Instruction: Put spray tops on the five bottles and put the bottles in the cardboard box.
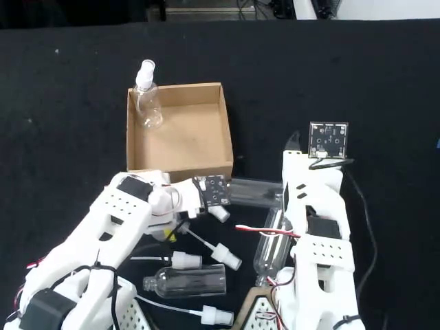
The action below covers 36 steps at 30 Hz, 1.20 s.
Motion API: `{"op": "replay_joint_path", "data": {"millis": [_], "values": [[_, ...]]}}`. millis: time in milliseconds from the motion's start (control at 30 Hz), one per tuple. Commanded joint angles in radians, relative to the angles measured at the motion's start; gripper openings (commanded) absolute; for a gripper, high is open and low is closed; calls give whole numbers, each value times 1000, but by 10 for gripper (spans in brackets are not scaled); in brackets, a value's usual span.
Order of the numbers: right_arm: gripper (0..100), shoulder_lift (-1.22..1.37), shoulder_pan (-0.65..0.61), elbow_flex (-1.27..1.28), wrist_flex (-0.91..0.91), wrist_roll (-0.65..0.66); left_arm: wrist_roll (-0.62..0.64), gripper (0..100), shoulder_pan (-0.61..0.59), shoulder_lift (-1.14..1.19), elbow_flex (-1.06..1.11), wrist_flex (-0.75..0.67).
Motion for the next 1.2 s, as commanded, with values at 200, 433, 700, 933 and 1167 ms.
{"op": "replay_joint_path", "data": {"millis": [200, 433, 700, 933, 1167], "values": [[124, 48, 12, -5, -29, 8, 2, 291, -88, -15, 53, -9], [124, 48, 12, -5, -29, 8, 2, 183, -87, -15, 56, -9], [124, 48, 12, -5, -29, 8, 2, 170, -110, -17, 50, 26], [124, 48, 12, -5, -29, 8, 0, 170, -302, -17, -140, 293], [124, 48, 12, -5, -28, 8, -161, 167, -522, -15, -163, 399]]}}
